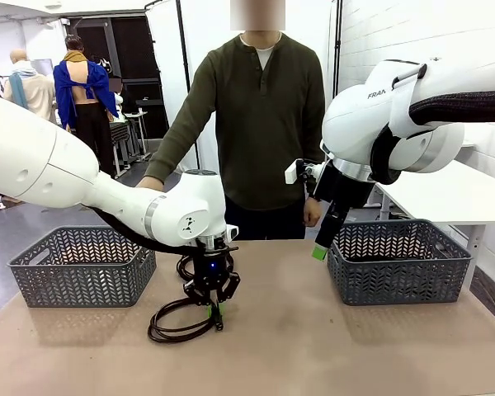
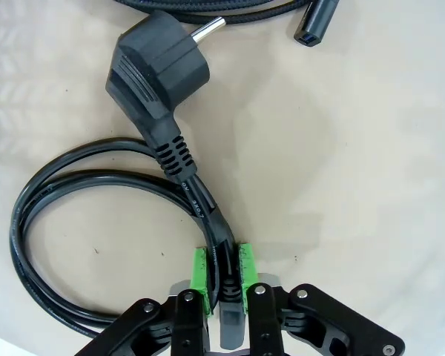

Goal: Organize the cables according to human instructions.
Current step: Pick up a bundle of cables and place it in the basket indicated by the human.

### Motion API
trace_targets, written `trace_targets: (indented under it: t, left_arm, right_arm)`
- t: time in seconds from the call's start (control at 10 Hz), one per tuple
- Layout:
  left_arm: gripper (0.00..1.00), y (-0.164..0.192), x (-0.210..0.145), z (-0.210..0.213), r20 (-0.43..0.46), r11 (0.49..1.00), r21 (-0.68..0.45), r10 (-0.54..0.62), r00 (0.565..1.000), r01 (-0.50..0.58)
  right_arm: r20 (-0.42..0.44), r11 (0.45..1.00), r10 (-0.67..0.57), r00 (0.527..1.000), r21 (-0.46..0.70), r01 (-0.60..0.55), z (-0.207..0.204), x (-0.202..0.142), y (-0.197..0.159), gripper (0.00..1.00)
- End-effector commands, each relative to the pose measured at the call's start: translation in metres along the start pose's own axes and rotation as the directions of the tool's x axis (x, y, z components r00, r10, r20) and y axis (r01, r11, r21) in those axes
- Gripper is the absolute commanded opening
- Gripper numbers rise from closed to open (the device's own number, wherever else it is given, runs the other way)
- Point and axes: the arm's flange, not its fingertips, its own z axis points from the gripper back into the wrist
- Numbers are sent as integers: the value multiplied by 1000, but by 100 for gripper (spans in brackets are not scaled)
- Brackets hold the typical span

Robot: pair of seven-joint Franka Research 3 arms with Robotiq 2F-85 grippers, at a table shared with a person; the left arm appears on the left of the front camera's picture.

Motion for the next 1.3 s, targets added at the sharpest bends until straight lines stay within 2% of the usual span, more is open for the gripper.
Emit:
trace_targets:
  t: [0.0, 0.3, 0.6, 0.8, 1.2]
  left_arm:
    - [0, 1, -4, -12, 16, 999, 32, 13, 1000, -14]
    - [0, 0, -13, 15, 53, 1000, 8, -23, 998, 23]
    - [0, -8, -29, 65, 48, 993, 71, -97, 994, 94]
    - [0, -10, -35, 104, 67, 977, 157, -153, 986, 141]
    - [0, -3, -18, 181, 94, 943, 244, -256, 962, 227]
  right_arm:
    - [0, 1000, -2, 1000, -3, 2, -1, 0, -1, 100]
    - [0, 1000, -2, 1000, -3, 2, -1, 0, -1, 100]
    - [0, 1000, -2, 1000, -3, 2, -1, 0, -1, 100]
    - [0, 1000, -2, 1000, -3, 2, -1, 0, -1, 100]
    - [0, 1000, -2, 1000, -3, 2, -1, 0, -1, 100]
